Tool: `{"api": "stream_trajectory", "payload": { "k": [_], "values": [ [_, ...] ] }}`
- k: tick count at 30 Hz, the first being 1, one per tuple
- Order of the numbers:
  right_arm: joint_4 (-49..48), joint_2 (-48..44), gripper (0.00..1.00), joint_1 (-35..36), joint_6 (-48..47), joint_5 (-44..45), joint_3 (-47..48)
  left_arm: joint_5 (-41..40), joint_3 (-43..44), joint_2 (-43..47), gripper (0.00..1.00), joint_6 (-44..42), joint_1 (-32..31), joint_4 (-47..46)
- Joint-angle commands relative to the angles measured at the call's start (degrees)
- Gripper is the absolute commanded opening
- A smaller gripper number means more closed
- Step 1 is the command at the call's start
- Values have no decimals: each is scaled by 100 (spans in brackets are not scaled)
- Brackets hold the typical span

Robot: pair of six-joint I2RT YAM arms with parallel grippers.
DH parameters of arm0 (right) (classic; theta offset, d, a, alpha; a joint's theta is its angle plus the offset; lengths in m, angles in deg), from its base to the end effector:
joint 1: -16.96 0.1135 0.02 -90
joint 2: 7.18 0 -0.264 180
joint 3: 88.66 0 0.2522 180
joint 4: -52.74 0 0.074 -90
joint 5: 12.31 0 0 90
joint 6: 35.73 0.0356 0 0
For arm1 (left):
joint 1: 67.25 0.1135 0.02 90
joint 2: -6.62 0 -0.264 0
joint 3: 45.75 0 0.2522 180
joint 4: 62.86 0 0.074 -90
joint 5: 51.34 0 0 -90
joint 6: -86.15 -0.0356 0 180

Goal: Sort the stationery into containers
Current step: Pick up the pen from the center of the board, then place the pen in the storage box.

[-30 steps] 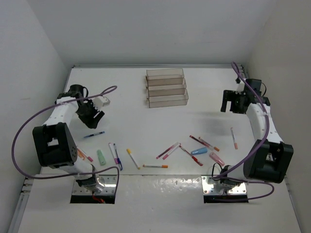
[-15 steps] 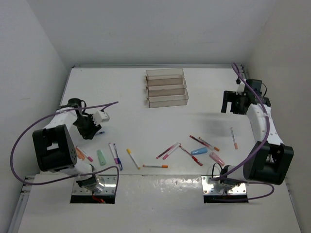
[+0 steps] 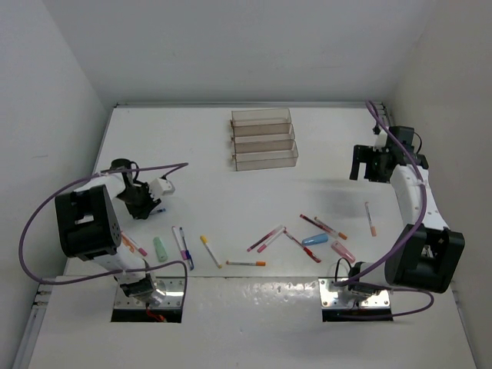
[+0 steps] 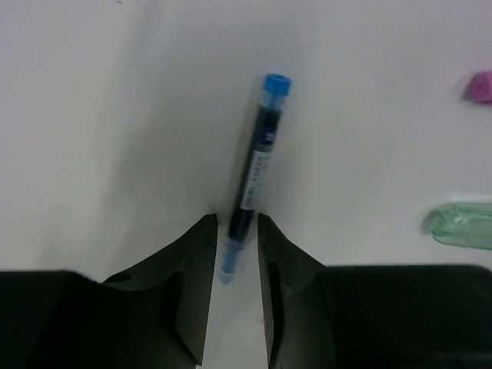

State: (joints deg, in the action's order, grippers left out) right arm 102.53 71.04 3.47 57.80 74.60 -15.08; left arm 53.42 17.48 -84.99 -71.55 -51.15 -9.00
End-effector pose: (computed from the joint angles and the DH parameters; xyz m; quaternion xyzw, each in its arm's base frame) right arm 0.2739 -0.0637 0.2624 0.1327 0.9426 -0.0009 0.3064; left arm 0.2561 0.0645 0.1501 0.4385 0.8870 -0.0506 0.1355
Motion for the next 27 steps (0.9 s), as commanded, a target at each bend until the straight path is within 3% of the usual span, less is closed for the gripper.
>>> {"api": "stream_trajectory", "payload": {
  "k": [1,7,12,16,21,24,27],
  "values": [
    [-114,-228,98,-39,-80,63,13,9,-69,-120,33,-33,-36,-282],
    [-131,-236,98,-83,-151,125,31,-44,175,-251,9,415,-282,-329],
    [-131,-280,98,-92,-168,142,-5,798,2519,-1400,1,968,-651,1338],
    [-167,-316,98,-101,-160,160,-31,1047,4924,-2035,0,1890,-1046,1694],
    [-237,-360,98,-109,-151,195,-57,519,7316,-2712,0,2832,-2022,1510],
    [-254,-368,98,-118,-133,195,-66,108,8093,-3055,0,3017,-2540,1204],
    [-290,-351,98,-109,-116,177,-57,-114,7562,-2924,0,3464,-2857,-112]
  ]
}}
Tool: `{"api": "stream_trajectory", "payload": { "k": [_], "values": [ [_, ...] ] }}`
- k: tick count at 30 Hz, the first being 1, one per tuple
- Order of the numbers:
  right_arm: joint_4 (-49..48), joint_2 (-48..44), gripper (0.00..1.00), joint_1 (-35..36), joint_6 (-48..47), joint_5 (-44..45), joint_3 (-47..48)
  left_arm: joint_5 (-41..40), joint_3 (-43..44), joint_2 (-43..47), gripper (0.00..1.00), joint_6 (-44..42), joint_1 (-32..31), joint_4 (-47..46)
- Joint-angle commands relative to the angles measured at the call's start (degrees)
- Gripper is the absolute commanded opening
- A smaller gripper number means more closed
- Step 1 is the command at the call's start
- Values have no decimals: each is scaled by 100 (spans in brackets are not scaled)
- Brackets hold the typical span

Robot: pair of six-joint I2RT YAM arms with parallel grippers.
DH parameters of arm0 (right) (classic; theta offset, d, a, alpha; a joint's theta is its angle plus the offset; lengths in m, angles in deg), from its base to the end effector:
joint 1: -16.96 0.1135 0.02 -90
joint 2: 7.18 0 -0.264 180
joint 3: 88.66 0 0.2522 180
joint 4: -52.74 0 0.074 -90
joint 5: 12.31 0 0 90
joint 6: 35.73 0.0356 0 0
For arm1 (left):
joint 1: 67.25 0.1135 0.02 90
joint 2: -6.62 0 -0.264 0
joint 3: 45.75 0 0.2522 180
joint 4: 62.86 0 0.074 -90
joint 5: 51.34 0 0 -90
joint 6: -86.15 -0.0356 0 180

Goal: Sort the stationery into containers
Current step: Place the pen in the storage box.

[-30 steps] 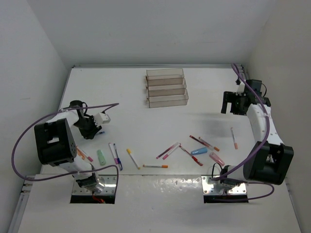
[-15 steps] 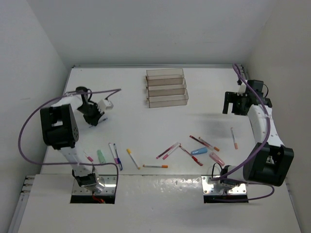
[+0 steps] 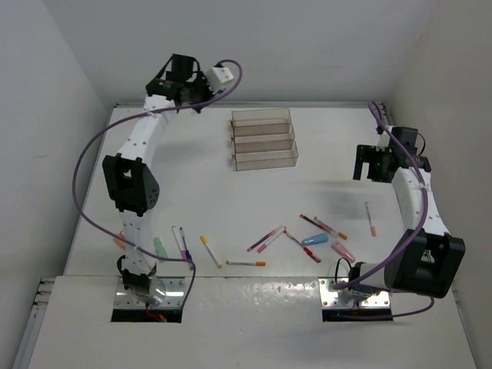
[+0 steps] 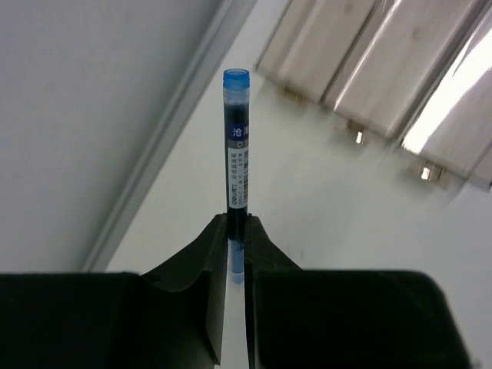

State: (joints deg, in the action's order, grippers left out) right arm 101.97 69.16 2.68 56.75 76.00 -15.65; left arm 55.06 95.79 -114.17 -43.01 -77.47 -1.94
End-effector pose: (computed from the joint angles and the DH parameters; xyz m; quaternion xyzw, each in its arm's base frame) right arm 0.2678 -0.0671 0.2684 0.1333 0.9376 -0.0191 0.3206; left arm 0.4643 -0.0939 0.3599 0.4296 0.7905 -0.0211 0.4361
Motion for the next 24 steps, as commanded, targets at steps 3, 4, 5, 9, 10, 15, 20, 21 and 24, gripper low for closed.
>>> {"api": "stream_trajectory", "payload": {
  "k": [3,4,5,9,10,15,20,21,24],
  "values": [
    [-224,-136,98,-31,-11,38,26,-146,-1000,258,0,945,-410,-2401],
    [-233,-128,98,-31,-19,55,35,-225,-1010,162,0,867,-602,-2787],
    [-242,-128,99,-31,-20,64,43,-269,-766,66,0,814,-691,-2826],
    [-285,-119,99,-39,-11,73,26,-304,62,-646,0,839,-999,-2808],
    [-312,-128,99,-39,7,73,-9,-322,45,-743,0,831,-1095,-3069],
    [-329,-268,99,-40,24,73,-185,-471,-176,-980,0,760,-1351,-3749],
    [-356,-382,99,-83,24,117,-326,-489,-60,-1218,0,629,-1492,-3766],
    [-356,-400,99,-83,33,108,-360,-506,-104,-1253,0,585,-1509,-3871],
    [-356,-444,99,-101,42,117,-413,-489,-228,-1376,0,541,-1536,-3960]
  ]
}}
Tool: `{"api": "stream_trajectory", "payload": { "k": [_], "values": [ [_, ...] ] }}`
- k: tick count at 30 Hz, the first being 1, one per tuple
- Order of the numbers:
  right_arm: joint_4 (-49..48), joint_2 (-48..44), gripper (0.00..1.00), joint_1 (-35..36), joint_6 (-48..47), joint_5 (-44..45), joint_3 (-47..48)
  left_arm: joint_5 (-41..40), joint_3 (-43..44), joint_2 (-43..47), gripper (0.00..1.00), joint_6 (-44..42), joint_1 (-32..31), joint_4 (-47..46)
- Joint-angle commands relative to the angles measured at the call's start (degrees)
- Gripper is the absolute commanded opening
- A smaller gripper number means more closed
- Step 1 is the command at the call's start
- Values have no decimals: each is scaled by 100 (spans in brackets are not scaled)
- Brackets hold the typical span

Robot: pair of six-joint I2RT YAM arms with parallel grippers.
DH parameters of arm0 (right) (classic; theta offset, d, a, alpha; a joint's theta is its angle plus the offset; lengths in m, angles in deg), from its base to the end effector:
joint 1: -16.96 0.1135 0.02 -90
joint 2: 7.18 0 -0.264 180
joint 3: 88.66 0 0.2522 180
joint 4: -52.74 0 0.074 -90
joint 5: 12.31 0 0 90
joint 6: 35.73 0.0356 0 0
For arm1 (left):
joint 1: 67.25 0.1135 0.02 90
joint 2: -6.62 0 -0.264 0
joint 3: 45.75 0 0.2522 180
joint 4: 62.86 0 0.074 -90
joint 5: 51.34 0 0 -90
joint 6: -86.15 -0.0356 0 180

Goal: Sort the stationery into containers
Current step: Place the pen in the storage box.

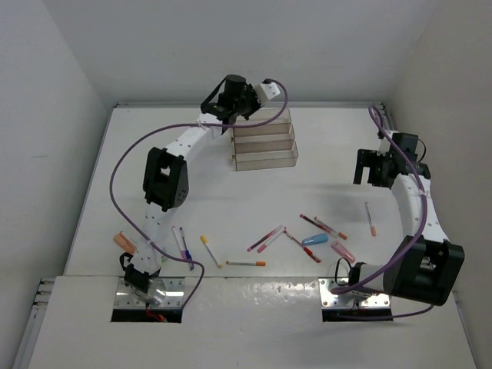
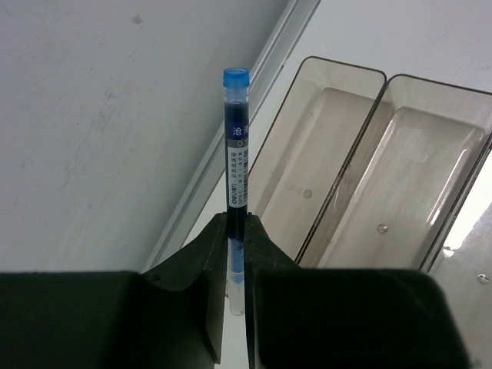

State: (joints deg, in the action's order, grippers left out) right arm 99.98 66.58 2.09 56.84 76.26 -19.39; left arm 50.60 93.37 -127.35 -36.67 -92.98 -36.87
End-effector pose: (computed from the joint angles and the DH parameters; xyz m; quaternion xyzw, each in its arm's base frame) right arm 0.2568 -0.0673 0.2612 0.1392 0.9344 -0.0234 0.3271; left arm 0.4978 -0.2481 0.2874 0.4519 0.6854 -0.0506 0.5687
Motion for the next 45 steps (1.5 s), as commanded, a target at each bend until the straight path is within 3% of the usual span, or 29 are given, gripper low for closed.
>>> {"api": "stream_trajectory", "payload": {
  "k": [1,7,14,17,18,20,21,24,31,35,37,39,41,43,45],
  "values": [
    [-157,-195,99,-42,33,82,-40,-69,6,-102,0,-137,7,-484],
    [-139,-212,99,-42,51,82,-66,-534,14,-506,0,-93,-2,-932],
    [-227,-353,99,-42,16,90,-207,-553,217,-770,0,-330,-19,-845],
    [-219,-388,99,-59,7,91,-233,-553,191,-788,13,-339,-2,-775],
    [-210,-406,99,-77,7,90,-233,-570,164,-780,27,-304,-2,-783],
    [-183,-397,99,-77,16,55,-216,-623,190,-753,44,-208,-10,-810],
    [-140,-397,99,-77,16,-6,-216,-632,225,-753,48,-155,-2,-819],
    [-70,-362,99,-86,7,-146,-163,-641,418,-674,56,21,7,-784],
    [98,-178,96,-33,-54,-568,92,-422,481,-6,54,574,60,-240],
    [448,-212,86,300,-685,-1191,224,421,-1133,1781,52,961,253,-1],
    [572,-239,78,817,-985,-1516,224,825,-1934,2207,52,1285,455,209],
    [590,-265,72,1431,-1424,-1597,233,1230,-2330,2621,52,1899,788,508],
    [564,-230,59,2100,-1925,-1650,276,1879,-2437,2806,52,2550,1254,833],
    [564,-20,41,2874,-2416,-1676,364,2345,-2481,2902,52,2745,1561,1070],
    [520,304,31,3505,-2699,-1702,566,2707,-2499,2990,53,2693,1870,1509]
  ]
}}
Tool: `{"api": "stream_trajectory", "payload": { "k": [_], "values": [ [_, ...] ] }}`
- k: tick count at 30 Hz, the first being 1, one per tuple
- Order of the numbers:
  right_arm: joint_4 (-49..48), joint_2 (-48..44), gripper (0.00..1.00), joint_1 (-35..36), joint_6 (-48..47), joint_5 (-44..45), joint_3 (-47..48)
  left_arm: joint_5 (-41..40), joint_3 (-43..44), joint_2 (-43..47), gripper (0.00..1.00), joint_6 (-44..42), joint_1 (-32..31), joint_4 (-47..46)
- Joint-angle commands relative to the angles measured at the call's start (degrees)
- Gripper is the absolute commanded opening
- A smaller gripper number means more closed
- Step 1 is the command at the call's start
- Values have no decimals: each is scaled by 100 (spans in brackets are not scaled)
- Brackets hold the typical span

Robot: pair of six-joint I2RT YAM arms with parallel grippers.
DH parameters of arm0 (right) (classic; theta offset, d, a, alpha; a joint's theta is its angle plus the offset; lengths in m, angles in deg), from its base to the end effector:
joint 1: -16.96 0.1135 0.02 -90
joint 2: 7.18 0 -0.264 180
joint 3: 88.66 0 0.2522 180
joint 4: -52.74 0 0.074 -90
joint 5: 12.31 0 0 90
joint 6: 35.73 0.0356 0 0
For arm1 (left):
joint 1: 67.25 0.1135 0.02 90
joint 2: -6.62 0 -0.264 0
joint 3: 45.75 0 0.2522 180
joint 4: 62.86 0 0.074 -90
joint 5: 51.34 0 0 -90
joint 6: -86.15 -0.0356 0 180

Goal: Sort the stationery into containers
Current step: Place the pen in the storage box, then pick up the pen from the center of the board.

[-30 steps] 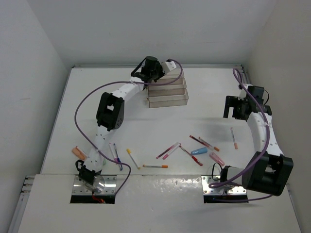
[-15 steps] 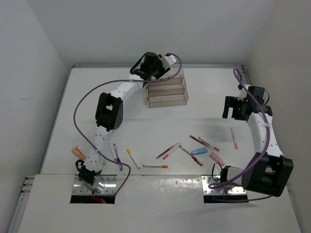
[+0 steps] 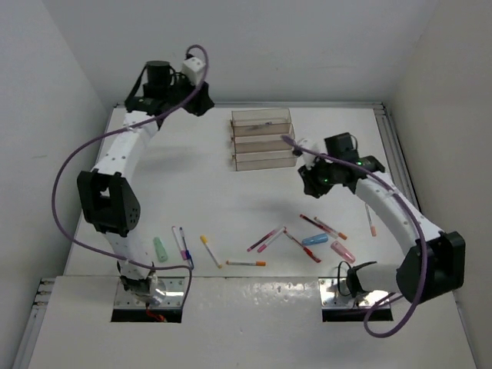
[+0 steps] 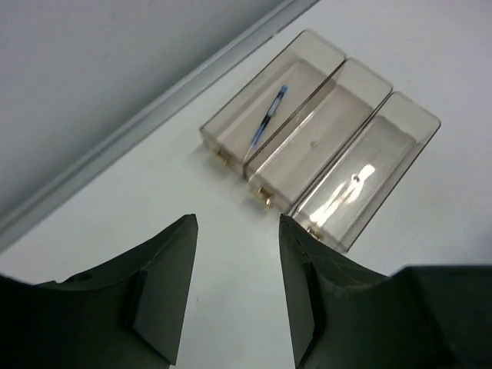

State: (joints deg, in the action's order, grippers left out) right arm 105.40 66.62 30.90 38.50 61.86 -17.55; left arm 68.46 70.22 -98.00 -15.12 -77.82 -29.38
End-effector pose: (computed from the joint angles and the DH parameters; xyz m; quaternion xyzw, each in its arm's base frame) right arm 0.2498 0.0720 0.2661 -0.2820 0.9034 0.1267 0.2970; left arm 0.4205 -0.0965 0.3791 0.2928 0.7601 -0.2100 0.5408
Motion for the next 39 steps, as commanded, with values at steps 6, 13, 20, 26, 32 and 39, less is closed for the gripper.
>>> {"api": "stream_trajectory", "payload": {
  "k": [6,13,20,26,32,39],
  "values": [
    [-295,1380,30,1840,-1542,-446,1050,879,-1238,925,54,424,977,700],
    [-242,2128,35,2474,-1938,-693,1639,974,-1871,1470,54,564,1802,585],
    [-171,2420,35,2878,-1939,-658,1500,1168,-2161,1681,55,134,2182,840],
    [-514,2420,35,3203,-1834,-412,981,1282,-2618,1866,55,-130,2419,1050],
    [-558,2596,35,3431,-1824,-289,911,1634,-3101,2410,55,-1279,2533,1665],
    [-611,2578,31,3493,-2439,-227,489,1687,-3322,2596,55,-2503,2533,2615]
  ]
}}
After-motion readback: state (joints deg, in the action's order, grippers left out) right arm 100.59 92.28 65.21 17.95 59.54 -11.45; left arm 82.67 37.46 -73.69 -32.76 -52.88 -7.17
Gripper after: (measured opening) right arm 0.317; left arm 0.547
